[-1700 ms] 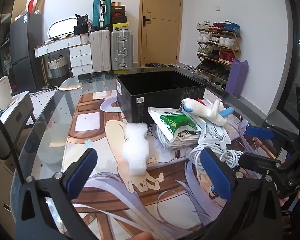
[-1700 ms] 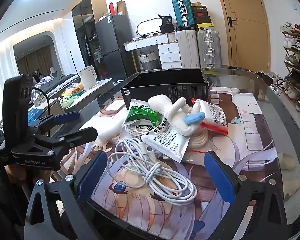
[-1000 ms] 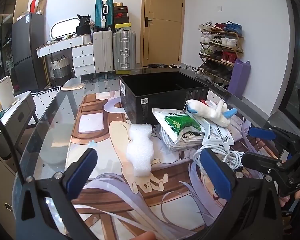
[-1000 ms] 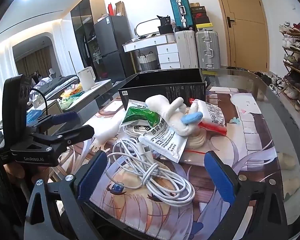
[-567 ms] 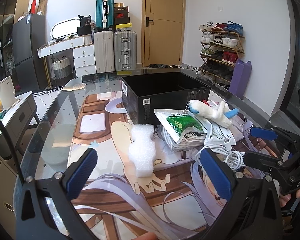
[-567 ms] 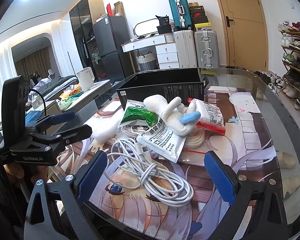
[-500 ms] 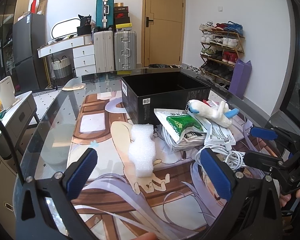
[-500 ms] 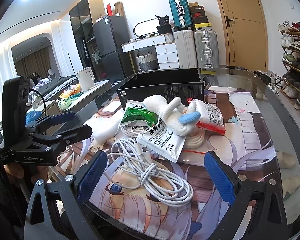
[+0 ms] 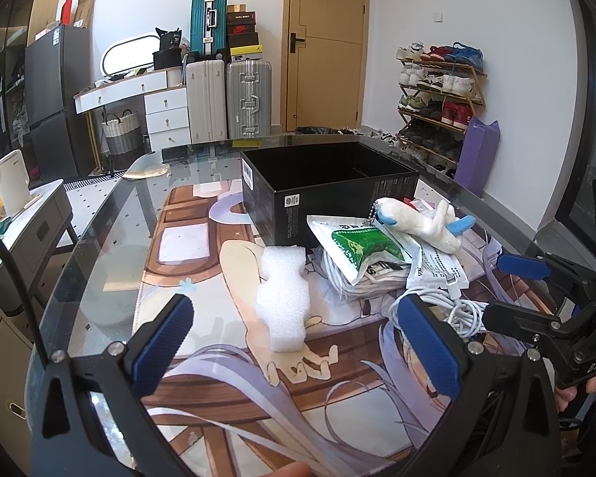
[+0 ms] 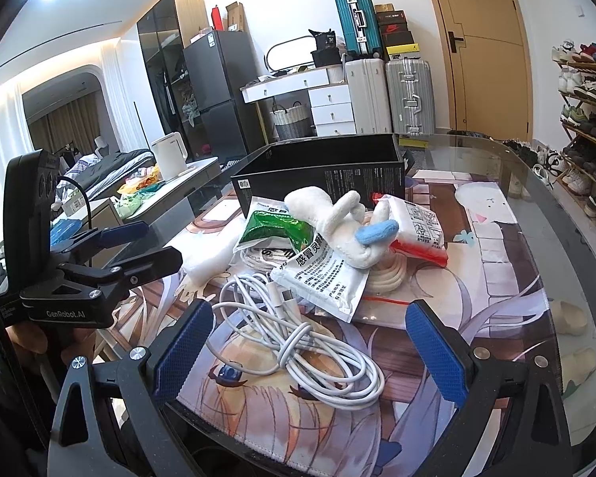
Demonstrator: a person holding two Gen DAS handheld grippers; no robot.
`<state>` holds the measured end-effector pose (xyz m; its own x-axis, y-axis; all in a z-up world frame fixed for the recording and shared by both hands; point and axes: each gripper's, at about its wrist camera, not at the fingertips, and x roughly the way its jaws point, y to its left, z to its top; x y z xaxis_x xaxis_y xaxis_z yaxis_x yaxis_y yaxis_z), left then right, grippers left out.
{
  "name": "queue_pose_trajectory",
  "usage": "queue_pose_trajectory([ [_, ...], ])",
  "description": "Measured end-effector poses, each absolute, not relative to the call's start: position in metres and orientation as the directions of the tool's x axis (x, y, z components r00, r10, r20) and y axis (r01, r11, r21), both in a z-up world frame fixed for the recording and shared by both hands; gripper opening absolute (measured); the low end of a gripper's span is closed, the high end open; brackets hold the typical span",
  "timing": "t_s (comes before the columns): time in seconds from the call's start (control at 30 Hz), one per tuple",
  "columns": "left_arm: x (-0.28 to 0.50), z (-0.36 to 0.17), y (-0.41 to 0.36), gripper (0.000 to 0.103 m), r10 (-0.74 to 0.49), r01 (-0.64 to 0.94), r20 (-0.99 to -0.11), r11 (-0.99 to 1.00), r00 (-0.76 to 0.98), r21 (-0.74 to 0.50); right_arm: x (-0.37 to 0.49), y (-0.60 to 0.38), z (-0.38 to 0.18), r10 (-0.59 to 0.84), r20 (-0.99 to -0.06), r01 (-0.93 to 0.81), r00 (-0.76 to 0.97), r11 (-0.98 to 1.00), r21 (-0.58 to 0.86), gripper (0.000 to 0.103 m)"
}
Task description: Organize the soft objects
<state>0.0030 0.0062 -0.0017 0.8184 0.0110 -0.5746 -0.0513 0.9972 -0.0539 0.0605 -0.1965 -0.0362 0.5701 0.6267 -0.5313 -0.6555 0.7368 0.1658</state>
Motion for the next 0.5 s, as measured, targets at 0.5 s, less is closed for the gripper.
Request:
queue_pose_trajectory([
  [0.5,0.004,-0.004,0.007,0.103,0.015,-0.057,-0.578,0.997,0.816,-0.054,0.072,-0.196,-0.046,0.596,-0.564,-0.625,0.571,0.762,0.173,0.099],
])
